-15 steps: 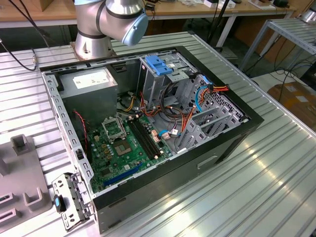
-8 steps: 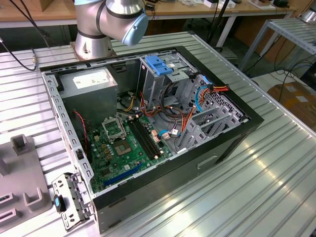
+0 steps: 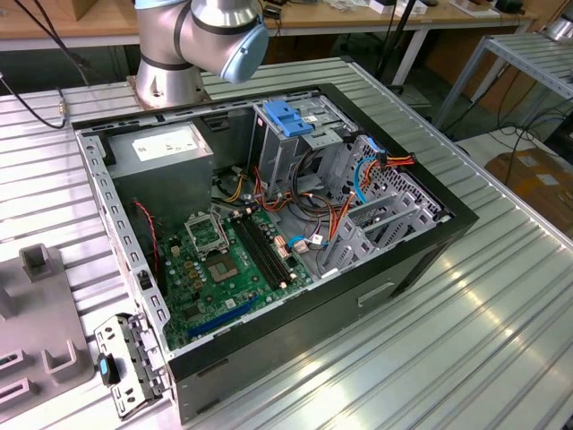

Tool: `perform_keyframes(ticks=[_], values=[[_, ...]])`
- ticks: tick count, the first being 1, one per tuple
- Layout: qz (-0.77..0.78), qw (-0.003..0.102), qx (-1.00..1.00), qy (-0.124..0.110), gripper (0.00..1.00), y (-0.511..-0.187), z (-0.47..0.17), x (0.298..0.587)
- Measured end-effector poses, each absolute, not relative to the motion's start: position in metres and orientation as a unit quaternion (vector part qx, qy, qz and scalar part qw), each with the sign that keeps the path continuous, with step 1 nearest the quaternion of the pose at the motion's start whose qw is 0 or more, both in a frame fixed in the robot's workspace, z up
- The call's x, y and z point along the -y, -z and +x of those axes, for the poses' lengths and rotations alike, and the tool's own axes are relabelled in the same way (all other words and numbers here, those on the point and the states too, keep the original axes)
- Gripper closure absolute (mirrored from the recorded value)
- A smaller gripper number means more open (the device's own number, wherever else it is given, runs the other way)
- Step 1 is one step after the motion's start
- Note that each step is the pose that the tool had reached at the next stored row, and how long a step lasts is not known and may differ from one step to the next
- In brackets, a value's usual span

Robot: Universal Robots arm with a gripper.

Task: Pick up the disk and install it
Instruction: 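Reach for the disk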

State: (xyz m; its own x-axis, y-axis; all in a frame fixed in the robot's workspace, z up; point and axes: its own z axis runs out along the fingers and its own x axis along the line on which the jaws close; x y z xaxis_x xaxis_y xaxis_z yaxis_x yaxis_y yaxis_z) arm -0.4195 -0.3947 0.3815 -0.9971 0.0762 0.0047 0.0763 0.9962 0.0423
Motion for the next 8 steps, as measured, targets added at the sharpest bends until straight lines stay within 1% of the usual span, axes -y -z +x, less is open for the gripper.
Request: perform_keyframes(ticks=[6,8], values=[[-0.038,0.001,0.999,0.016,0.89,-0.3791,-0.4269,0.3905],[-0.038,-0.001,0.999,0.016,0.89,-0.379,-0.4283,0.3895]])
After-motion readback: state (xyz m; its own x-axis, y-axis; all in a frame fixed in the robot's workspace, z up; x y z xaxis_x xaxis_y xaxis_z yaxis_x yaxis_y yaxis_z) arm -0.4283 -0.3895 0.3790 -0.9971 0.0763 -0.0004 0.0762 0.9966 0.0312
